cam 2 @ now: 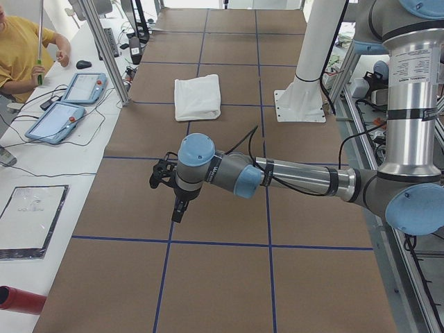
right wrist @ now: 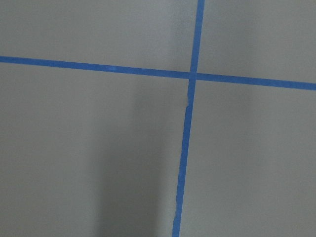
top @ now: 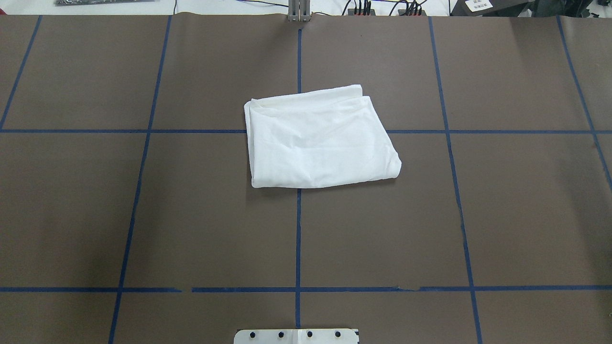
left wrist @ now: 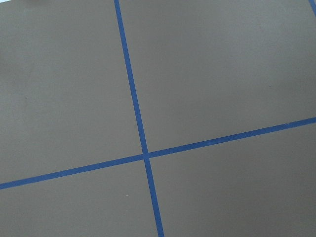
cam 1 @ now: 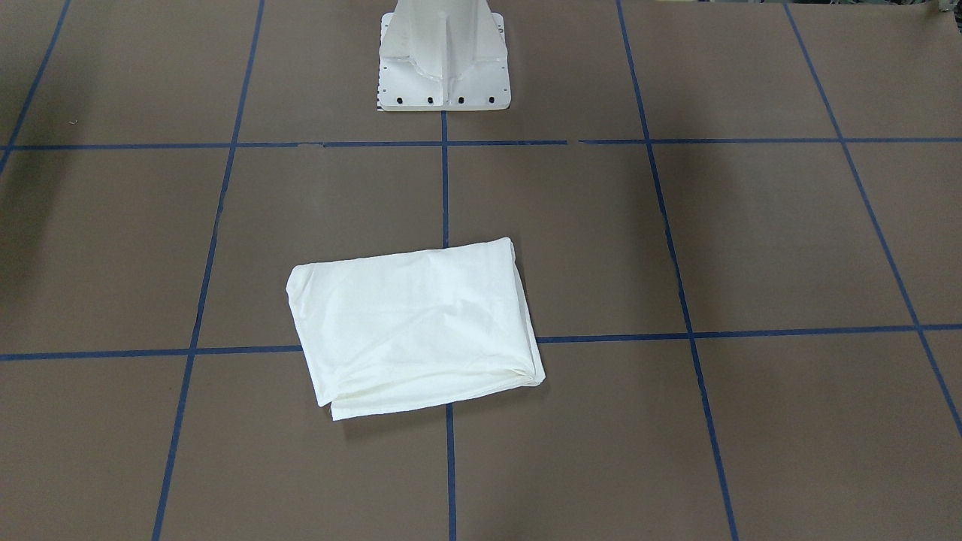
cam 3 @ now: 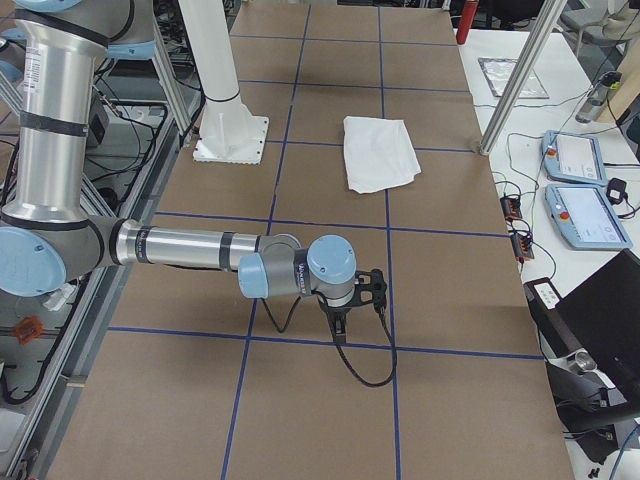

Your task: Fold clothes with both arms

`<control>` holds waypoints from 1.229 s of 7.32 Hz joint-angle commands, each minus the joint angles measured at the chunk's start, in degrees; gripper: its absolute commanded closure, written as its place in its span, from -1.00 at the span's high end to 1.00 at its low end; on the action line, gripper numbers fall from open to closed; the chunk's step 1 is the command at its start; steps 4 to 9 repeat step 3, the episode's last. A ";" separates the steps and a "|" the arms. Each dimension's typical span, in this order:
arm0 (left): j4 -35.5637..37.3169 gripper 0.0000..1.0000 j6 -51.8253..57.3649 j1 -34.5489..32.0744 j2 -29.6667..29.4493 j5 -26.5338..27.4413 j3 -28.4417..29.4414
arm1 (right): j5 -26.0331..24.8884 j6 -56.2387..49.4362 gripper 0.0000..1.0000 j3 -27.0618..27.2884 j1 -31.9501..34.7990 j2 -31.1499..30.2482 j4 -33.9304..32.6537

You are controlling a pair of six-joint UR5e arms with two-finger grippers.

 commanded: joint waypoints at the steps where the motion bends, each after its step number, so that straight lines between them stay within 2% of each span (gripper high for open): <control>1: 0.08 1.00 0.05 0.00 0.00 0.06 0.08 | -0.52 -0.09 1.00 0.91 0.00 0.43 0.07; 3: 0.16 1.00 0.05 0.00 0.00 0.23 0.08 | -3.76 -0.18 1.00 3.10 0.00 0.61 -0.11; 9: 0.16 1.00 0.05 0.00 0.00 0.23 0.08 | -3.76 -0.18 1.00 3.10 0.00 0.61 -0.11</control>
